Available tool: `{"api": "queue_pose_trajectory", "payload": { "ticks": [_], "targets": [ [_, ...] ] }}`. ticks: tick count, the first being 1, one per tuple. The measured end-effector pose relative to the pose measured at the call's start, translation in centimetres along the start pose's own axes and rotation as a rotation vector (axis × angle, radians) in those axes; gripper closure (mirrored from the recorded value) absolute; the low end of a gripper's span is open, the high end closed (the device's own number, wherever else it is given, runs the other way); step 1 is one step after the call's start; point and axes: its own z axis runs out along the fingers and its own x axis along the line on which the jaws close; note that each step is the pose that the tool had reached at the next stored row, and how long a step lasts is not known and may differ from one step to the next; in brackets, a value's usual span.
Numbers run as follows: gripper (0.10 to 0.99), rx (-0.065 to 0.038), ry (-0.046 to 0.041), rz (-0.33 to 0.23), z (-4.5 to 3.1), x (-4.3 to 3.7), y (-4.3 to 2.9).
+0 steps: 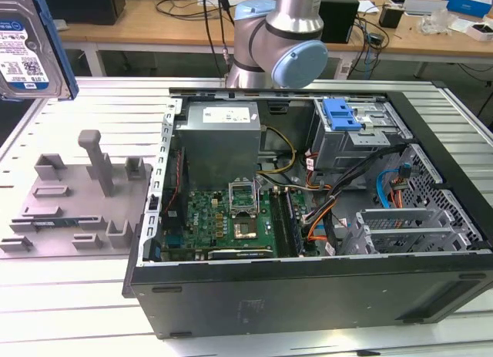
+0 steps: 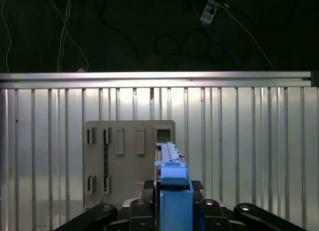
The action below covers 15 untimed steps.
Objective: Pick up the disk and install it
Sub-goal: 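Pick up the disk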
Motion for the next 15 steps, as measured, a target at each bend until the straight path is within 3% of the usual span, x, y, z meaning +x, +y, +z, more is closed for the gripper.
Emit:
{"api": "queue_pose_trajectory", "payload": {
  "ticks": [2, 4, 5, 7, 9, 15],
  "targets": [
    [0.722, 0.0, 0.0001, 0.0, -0.01, 0.11, -0.16],
    [0.722, -0.002, 0.0001, 0.0, -0.04, 0.36, -0.97],
    [0.722, -0.004, 0.0, 0.0, -0.08, 0.7, -2.13],
    [0.722, -0.007, 0.0001, 0.0, -0.16, 1.21, -3.76],
    [0.722, -0.008, 0.0, 0.0, -0.2, 1.5, -4.67],
    [0.722, -0.023, 0.0002, 0.0, -0.31, 2.33, -8.37]
  ]
}}
